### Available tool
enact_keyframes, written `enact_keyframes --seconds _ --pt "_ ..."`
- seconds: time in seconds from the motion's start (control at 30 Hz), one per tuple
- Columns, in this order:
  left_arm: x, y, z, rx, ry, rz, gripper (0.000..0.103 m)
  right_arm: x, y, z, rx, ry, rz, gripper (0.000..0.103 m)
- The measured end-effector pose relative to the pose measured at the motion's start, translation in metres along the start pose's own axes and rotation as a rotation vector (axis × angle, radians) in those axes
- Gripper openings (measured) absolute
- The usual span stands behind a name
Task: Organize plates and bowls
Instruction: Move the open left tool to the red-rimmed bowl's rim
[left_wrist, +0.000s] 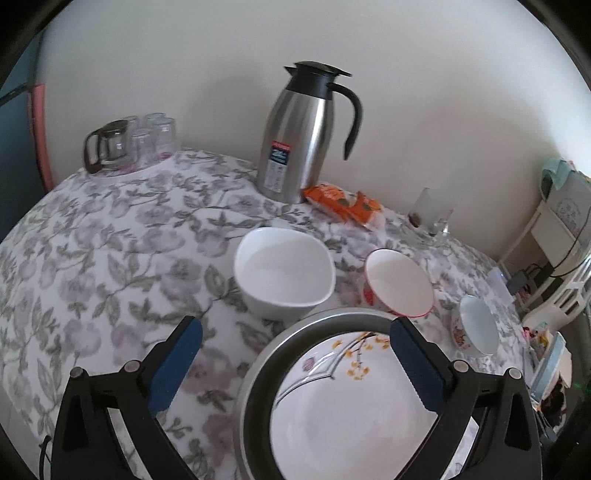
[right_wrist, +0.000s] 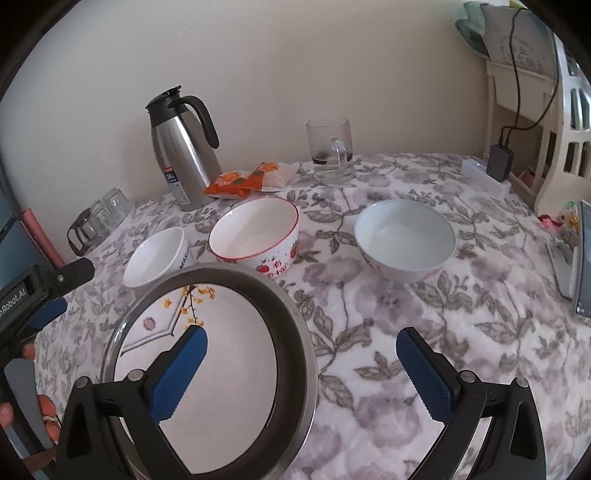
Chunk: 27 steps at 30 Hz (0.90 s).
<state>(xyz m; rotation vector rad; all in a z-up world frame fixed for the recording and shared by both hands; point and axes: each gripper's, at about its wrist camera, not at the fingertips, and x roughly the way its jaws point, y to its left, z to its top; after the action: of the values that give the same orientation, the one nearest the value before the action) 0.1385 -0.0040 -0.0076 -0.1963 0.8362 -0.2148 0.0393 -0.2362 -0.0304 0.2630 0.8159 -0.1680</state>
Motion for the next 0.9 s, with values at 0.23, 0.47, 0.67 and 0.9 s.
enact_keyframes --seconds 0.23,0.47,0.67,0.9 --pt "0.021 -0.010 0.028 0.033 0.104 -0.092 0.101 0.011 -0.005 0.023 0.030 0.018 0.062 0.103" --pt "0.044 0.000 0.062 0.008 0.158 -0.089 0.101 0.029 0.003 0.047 0.016 0.039 0.086 0.099" --pt "0.065 -0.002 0.072 0.018 0.198 -0.114 0.090 0.056 -0.007 0.063 0.090 0.076 0.096 0.074" --pt "0.100 -0.032 0.064 0.087 0.295 -0.174 0.066 0.082 -0.009 0.072 0.117 0.110 0.122 0.053"
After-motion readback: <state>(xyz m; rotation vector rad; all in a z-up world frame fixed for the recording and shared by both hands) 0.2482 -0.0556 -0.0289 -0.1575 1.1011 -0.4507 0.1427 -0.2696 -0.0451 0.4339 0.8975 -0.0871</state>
